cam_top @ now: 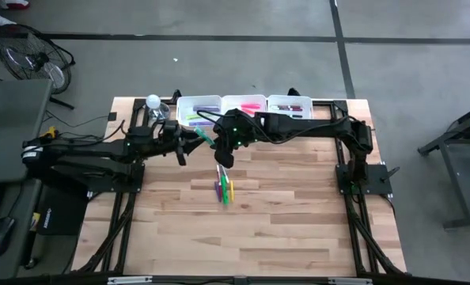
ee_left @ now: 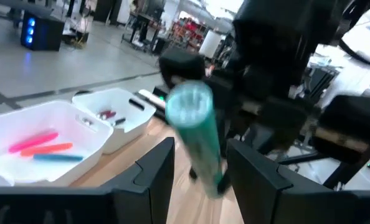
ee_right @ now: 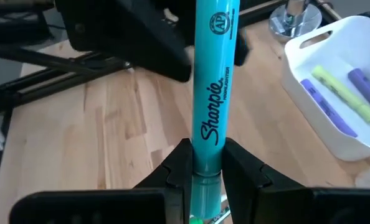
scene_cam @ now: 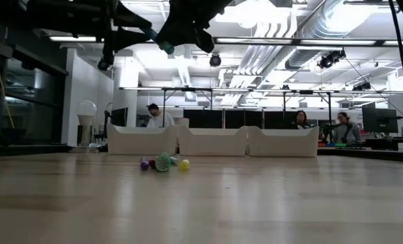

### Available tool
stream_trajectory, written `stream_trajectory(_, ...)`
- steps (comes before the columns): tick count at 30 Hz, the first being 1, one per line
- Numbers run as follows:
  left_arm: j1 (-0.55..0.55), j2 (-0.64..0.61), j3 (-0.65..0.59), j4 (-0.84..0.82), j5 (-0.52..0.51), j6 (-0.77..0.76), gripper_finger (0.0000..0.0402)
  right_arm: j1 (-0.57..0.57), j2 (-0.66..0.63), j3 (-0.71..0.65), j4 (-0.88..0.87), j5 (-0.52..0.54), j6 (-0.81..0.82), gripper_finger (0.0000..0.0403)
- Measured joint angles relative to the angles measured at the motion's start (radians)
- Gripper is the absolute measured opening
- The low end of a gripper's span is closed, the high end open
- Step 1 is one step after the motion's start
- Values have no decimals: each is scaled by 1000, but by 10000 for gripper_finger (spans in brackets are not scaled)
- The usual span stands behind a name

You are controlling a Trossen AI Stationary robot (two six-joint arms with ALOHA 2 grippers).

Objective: Pick & Place Markers
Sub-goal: Put the light blue highlighter pen into the left white bin

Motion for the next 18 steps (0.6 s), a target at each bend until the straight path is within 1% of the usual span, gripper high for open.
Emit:
stream_trajectory(6,0,76,43,13,3,0,137,0,0,0,-12,-20,-34,55)
stream_trajectory(9,0,98,64,19,11,0,115,-3,0,0,-16,-33,-35,55)
stream_trajectory(14,-1,116,79,17,38,-9,60,-3,0,0,-29,-37,-74,55)
stream_trajectory(18,0,116,79,12,47,-7,59,-3,0,0,-32,-40,-80,54)
